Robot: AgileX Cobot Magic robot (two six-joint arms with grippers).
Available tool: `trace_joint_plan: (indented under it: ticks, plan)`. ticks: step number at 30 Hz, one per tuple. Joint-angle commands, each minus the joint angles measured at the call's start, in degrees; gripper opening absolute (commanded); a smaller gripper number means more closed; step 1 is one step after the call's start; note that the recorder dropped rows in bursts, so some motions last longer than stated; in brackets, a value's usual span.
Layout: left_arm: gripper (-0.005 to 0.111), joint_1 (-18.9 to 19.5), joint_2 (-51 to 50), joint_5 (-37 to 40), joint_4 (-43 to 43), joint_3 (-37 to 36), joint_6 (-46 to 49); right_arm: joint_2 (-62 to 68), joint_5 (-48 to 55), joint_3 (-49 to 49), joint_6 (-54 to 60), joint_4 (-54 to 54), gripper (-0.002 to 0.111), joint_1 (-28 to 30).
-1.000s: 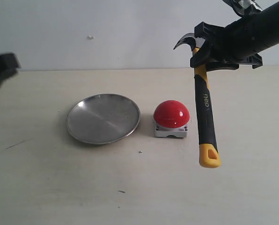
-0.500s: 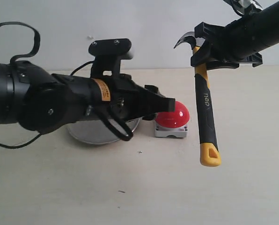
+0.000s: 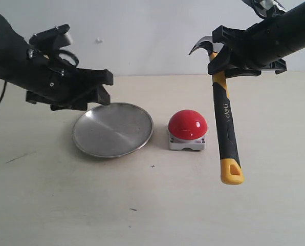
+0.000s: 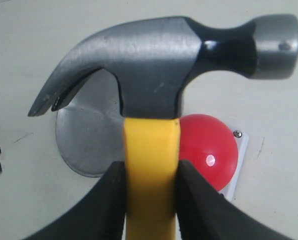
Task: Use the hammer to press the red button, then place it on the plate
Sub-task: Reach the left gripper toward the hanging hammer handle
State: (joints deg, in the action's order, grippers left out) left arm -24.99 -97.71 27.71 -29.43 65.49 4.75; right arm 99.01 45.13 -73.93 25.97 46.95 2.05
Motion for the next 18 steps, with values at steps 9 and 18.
trace_joint_plan:
  ticks: [9,18]
  plan:
    - [0.054,-8.2,-6.3,11.8,-70.5,0.5,62.6,-1.2,-1.3,-0.3,0.5,2.2,0.0,-0.1]
    - [0.054,-14.8,-11.0,9.0,-70.5,2.6,62.8,-1.2,-1.9,-0.3,0.5,2.3,0.0,-0.1]
